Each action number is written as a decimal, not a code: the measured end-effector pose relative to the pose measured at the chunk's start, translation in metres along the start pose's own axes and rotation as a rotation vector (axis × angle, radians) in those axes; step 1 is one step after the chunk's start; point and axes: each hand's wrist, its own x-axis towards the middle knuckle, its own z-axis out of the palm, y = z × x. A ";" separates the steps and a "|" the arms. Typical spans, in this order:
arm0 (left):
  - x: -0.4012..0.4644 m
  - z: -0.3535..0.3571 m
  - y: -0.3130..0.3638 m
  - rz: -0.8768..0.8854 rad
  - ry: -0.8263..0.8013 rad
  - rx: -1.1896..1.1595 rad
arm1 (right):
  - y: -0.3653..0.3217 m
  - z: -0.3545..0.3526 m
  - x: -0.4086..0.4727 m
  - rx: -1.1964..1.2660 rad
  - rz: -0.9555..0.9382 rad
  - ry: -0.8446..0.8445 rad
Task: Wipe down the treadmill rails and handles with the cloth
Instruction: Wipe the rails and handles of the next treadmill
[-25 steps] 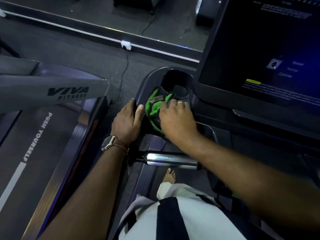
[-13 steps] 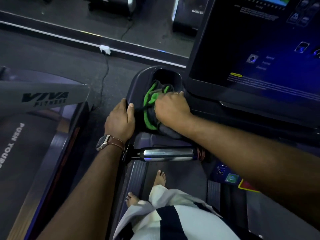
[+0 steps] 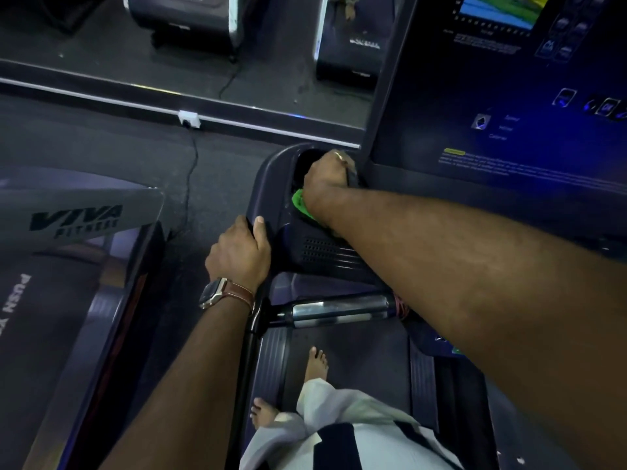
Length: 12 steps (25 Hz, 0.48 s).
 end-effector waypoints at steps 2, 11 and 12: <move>0.000 0.000 0.002 0.009 -0.003 -0.008 | -0.002 -0.003 0.001 0.117 0.050 -0.038; 0.006 0.004 0.004 0.010 -0.002 -0.006 | 0.004 0.013 0.053 0.874 0.349 0.302; 0.007 0.005 0.004 0.012 0.001 -0.002 | 0.002 0.012 0.055 0.968 0.234 0.392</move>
